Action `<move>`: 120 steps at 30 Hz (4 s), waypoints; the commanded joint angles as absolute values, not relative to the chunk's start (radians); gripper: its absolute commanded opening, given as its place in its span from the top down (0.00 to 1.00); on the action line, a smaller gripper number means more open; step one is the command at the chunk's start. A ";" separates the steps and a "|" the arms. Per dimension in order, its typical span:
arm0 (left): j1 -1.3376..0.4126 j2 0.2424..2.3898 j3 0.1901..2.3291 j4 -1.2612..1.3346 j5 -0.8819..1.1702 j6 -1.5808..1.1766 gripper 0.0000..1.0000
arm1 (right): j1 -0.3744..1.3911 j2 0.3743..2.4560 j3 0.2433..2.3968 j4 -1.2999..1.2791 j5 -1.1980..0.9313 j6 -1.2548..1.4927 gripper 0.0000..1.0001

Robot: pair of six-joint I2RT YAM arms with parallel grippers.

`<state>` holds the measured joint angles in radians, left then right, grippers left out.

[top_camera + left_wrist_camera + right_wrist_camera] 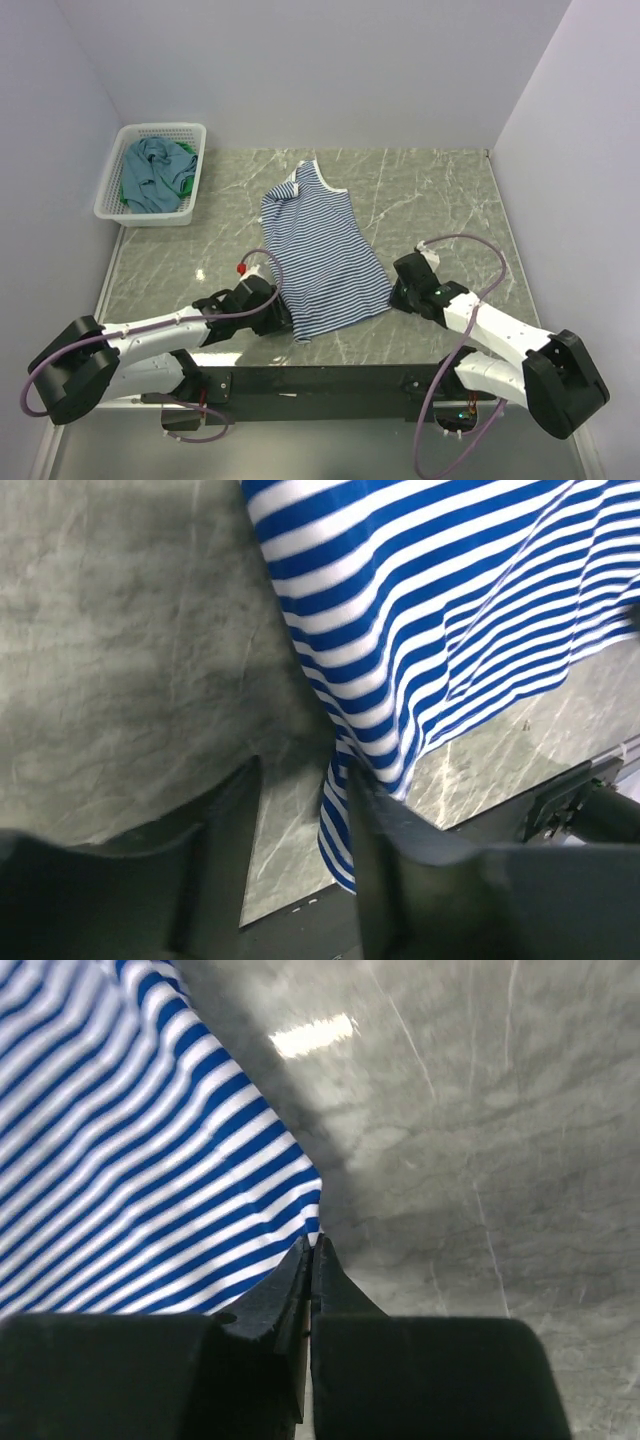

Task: Fold and stack the tank tops

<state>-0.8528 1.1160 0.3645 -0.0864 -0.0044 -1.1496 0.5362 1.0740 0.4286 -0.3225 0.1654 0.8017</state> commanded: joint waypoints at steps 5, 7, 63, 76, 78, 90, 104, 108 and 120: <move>-0.867 1.025 0.387 -0.114 -0.043 -1.138 0.63 | 0.534 0.973 0.674 -0.451 0.307 0.712 1.00; -0.870 0.996 0.387 -0.114 -0.035 -1.129 0.67 | 0.534 0.954 0.733 -0.477 0.322 0.677 1.00; -0.911 1.344 1.272 -0.578 -0.583 -1.117 1.00 | 0.236 0.985 1.340 -0.603 0.209 0.453 1.00; -0.908 1.160 1.779 -0.828 -0.465 -0.801 1.00 | 0.236 0.810 1.644 -0.604 -0.069 0.518 1.00; -0.870 1.157 1.754 -0.789 -0.440 -0.792 1.00 | 0.238 0.840 1.640 -0.598 -0.089 0.518 1.00; -0.348 1.484 2.048 -0.609 0.239 -0.646 1.00 | 0.236 1.106 1.668 -0.365 -0.129 0.520 1.00; -0.233 1.425 1.628 -0.585 0.360 -0.652 0.99 | 0.236 1.019 1.291 -0.482 -0.046 0.586 1.00; -0.250 1.379 1.263 -0.431 0.380 -0.695 0.81 | 0.226 0.992 0.908 -0.443 -0.002 0.629 0.95; -0.300 1.287 0.865 -0.265 0.112 -0.853 0.48 | 0.218 1.083 0.732 -0.307 0.083 0.609 0.37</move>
